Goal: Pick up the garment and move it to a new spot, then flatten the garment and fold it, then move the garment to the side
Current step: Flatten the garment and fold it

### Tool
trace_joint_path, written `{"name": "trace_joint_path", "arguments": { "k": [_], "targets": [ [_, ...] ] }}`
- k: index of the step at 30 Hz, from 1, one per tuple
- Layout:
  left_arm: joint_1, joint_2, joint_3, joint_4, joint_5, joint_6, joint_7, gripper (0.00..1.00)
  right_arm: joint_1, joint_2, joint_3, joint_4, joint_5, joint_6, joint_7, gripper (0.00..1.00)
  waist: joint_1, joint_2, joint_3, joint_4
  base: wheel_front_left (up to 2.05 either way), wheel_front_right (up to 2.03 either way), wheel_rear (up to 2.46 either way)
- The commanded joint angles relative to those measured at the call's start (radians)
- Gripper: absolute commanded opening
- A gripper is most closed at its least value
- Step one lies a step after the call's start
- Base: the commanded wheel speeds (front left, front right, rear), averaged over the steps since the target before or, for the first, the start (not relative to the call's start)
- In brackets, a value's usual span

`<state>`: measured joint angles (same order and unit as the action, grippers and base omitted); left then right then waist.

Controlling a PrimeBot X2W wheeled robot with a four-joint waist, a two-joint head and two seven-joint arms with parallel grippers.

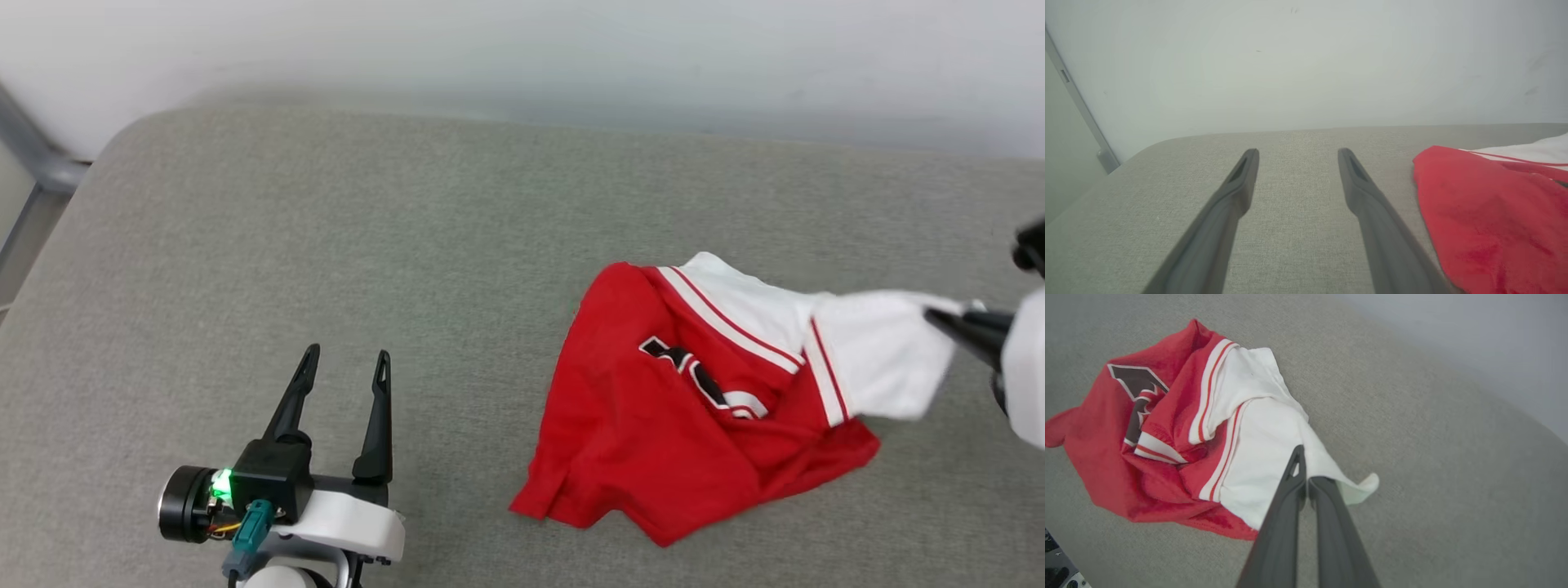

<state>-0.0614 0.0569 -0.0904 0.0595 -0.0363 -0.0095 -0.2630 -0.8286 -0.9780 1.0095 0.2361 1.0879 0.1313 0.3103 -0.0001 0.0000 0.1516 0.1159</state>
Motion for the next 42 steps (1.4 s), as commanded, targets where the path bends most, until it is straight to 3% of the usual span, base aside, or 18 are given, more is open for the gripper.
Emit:
{"name": "trace_joint_path", "arguments": {
  "k": [1,12,19,23,25,34,38,42],
  "targets": [
    [0.015,0.004,0.005,0.003,0.007,-0.007,-0.002,1.00,0.069,-0.017,-0.017,0.028,0.018,-0.001,-0.027,0.00,0.0001,0.0000,-0.019,-0.025,0.00,0.00,0.00],
    [0.025,0.000,0.013,0.011,0.004,-0.020,-0.002,1.00,0.480,-0.046,-0.099,0.205,0.166,-0.001,-0.157,0.00,0.0001,0.0000,-0.029,-0.036,0.00,0.00,0.00],
    [0.036,-0.002,0.015,0.006,0.008,-0.016,-0.002,1.00,0.684,0.002,-0.104,0.301,0.227,-0.002,-0.171,0.00,0.0001,0.0000,-0.033,-0.031,0.00,0.00,0.00],
    [0.040,-0.003,0.019,0.002,0.010,-0.011,-0.002,1.00,0.722,0.039,-0.128,0.330,0.238,-0.003,-0.206,0.00,0.0001,0.0000,-0.033,-0.035,0.00,0.00,0.00],
    [0.042,-0.003,0.021,0.002,0.012,-0.012,-0.002,1.00,0.705,0.047,-0.163,0.329,0.234,-0.003,-0.247,1.00,0.0001,0.0000,-0.036,-0.039,0.00,0.00,0.00],
    [0.055,0.003,0.020,-0.001,0.025,-0.019,-0.002,1.00,0.617,-0.030,-0.343,0.191,0.200,-0.001,-0.411,1.00,0.0001,0.0000,-0.065,-0.040,0.00,0.00,0.00],
    [0.056,0.005,0.019,-0.006,0.030,-0.018,-0.002,1.00,0.575,-0.073,-0.415,0.110,0.172,-0.001,-0.426,1.00,0.0001,0.0000,-0.066,-0.036,0.00,0.00,0.00],
    [0.048,0.006,0.012,-0.015,0.034,-0.018,-0.002,1.00,0.498,-0.101,-0.495,0.027,0.114,-0.001,-0.373,1.00,0.0001,0.0000,-0.051,-0.022,0.00,0.00,0.00]
  ]
}}
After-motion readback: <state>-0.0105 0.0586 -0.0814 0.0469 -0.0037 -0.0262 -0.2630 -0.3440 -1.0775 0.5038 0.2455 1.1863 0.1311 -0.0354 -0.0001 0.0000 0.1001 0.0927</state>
